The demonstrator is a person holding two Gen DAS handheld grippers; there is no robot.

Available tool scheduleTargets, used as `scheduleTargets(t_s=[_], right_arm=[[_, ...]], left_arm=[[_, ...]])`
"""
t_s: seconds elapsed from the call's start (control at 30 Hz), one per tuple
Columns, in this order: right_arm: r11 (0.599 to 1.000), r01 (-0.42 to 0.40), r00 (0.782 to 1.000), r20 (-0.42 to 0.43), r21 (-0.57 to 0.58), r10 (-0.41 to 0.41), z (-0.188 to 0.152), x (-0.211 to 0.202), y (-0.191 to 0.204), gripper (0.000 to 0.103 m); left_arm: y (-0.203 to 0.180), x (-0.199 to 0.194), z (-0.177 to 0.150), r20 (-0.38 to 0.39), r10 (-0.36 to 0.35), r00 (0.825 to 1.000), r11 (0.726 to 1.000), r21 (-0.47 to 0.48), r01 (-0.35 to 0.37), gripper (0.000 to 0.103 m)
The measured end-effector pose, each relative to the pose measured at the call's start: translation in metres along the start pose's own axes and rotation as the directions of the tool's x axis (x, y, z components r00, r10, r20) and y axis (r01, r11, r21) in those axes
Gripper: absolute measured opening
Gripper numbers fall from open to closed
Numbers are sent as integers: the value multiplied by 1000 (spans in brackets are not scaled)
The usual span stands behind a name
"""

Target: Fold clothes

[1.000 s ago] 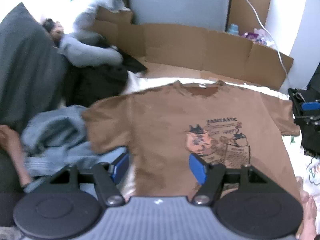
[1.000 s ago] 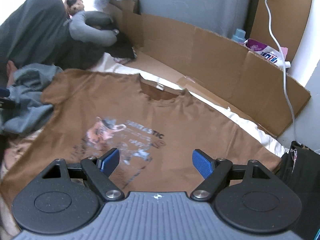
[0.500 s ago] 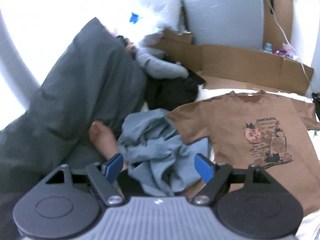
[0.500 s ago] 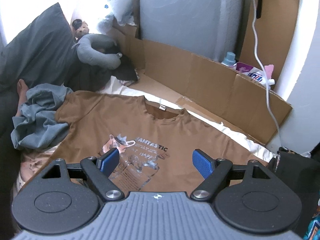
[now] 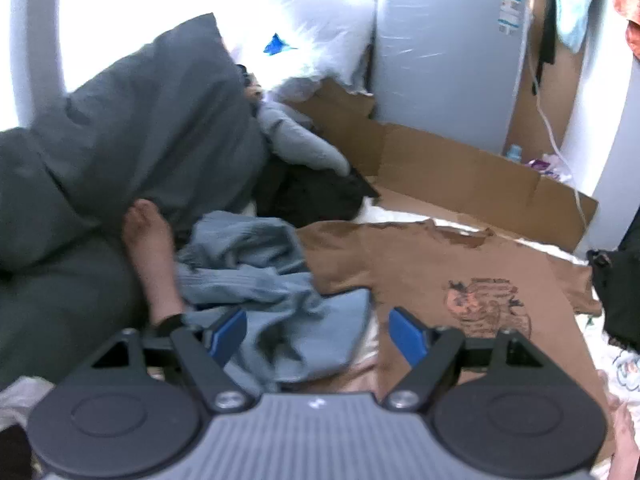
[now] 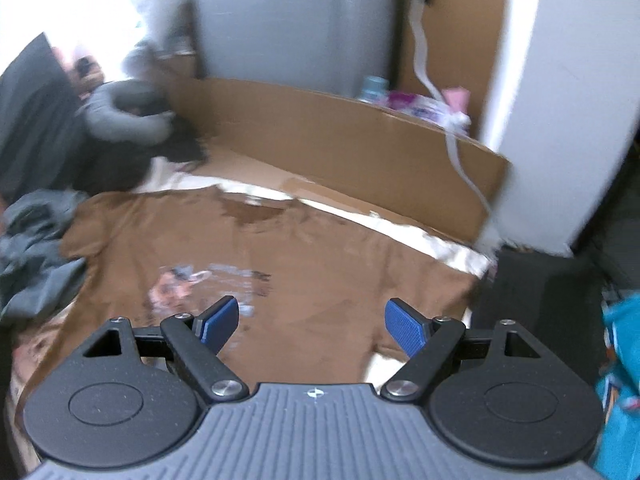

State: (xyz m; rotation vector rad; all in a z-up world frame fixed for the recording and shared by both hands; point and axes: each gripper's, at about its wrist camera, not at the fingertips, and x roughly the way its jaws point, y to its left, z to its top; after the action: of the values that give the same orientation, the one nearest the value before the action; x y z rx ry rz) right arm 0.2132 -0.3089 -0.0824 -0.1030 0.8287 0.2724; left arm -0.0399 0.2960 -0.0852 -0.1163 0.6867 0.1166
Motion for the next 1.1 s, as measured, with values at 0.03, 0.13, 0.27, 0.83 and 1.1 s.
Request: scheduleTargets(t_s=[0.03,0.13,0.27,0.83,1.1], right_arm=[[999,18,1000,-4,27,-18,-2,2,-8,85],[994,61,998,-16,94,-59,-8,10,-29,85],[980,107,994,-24,169,-104,-19,20,-54,85],[960,218,976,-19,175,-218,-16,93,-134,45],[961,225,974,-53,159,-220,-16,150,-144,30]], left_arm=[[-7,7,-3,2,-10,1000,1000,4,10,80],[-29,27,-5,9,-47,999,999,14,47,80],[-61,55,0,0,-97,995,995,26,97,80],[-167,180,-3,-64,-213,975,977,-3,213,80],[-204,227,-9,-74,-246,966,969,7,248,80]])
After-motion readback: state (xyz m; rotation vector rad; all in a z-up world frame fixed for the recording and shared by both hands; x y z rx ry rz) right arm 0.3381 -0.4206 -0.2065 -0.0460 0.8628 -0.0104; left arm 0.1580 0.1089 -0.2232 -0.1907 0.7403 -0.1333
